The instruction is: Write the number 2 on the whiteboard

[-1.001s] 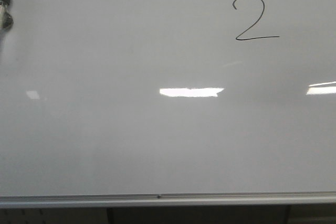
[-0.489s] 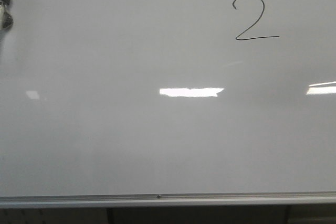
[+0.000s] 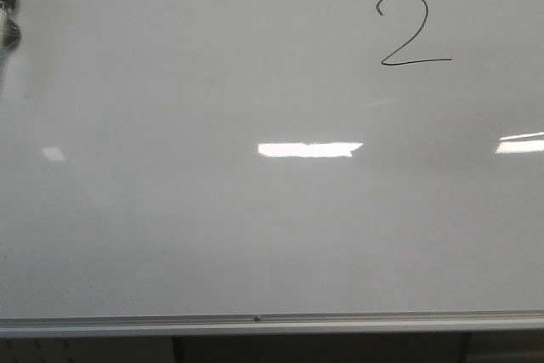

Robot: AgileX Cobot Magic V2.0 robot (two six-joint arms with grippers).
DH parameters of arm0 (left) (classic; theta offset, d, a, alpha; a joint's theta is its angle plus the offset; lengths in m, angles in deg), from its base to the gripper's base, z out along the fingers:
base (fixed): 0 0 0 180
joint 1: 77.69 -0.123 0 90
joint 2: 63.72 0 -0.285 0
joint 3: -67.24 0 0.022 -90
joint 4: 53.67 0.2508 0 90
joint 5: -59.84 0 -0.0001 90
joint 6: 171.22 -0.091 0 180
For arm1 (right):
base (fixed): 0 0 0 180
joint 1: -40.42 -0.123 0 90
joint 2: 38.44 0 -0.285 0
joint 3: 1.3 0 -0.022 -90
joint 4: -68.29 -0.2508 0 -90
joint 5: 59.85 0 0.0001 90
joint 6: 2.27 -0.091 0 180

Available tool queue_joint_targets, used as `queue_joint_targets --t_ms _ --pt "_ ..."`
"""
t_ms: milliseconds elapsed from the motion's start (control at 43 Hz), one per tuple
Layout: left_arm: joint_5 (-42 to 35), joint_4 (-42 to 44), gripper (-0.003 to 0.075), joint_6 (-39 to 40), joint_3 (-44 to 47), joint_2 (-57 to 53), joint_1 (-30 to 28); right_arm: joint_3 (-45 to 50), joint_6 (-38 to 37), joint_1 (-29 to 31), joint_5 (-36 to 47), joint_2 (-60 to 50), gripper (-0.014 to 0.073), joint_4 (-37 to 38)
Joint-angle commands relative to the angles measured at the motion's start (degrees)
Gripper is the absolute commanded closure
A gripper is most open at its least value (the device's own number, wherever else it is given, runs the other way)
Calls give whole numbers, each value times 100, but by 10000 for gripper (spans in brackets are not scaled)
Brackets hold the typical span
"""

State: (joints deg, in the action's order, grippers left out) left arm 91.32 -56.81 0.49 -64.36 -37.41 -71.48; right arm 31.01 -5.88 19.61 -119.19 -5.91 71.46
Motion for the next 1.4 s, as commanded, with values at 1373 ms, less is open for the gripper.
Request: queue_joint_targets --t_ms 1373 --pt "-3637 -27 740 -66 3040 -1988 -765 -118 5 43 294 31 664 85"
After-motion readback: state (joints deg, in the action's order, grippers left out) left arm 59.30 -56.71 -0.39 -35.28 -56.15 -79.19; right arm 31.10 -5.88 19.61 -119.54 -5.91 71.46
